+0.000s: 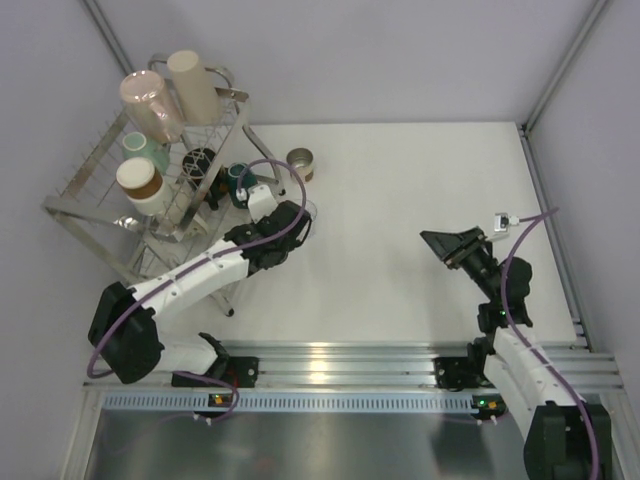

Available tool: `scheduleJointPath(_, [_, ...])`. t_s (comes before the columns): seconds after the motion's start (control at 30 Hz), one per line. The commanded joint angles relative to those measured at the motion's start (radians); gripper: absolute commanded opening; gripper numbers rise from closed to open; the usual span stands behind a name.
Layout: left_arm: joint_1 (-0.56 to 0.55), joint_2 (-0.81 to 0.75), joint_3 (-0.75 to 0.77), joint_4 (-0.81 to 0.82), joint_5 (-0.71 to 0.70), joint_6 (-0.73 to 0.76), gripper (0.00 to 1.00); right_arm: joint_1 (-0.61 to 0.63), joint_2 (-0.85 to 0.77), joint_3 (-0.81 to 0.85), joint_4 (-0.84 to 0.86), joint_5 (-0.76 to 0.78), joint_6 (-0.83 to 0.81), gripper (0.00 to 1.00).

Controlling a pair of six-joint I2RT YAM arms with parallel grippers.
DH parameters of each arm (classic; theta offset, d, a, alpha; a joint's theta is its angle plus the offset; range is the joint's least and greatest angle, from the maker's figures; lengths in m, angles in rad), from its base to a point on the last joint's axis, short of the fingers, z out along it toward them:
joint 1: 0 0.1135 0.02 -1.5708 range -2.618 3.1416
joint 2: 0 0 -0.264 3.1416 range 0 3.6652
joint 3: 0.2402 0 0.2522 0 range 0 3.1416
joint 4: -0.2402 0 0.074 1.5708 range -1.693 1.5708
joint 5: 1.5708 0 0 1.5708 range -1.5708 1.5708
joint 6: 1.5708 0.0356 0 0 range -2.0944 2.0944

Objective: Load the cups into the dish rack
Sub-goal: Pass the cup from the right arm to the left, then place the cup upside down on the dish rack

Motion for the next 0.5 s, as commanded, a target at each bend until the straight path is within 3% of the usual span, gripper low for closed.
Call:
scheduleJointPath(0.0, [0.033,-0.039,0.075,-0.065,-0.141,-0.062,0.0,0.0,-0.026,0.067,-0.04,0.0,-0.054,0.38])
scheduleJointPath(0.23, [0.091,-0.027,0.112,-0.191,-0.21,-0.125,0.0,0.0,-0.023,0.087,-0.059,0.011,-0.066,0.37])
scheduleJointPath(0.47, [0.153,-0.016,0.113,-0.208,-0.221,-0.125,0.0,0.001,-0.019,0.09,-0.06,0.013,-0.081,0.37])
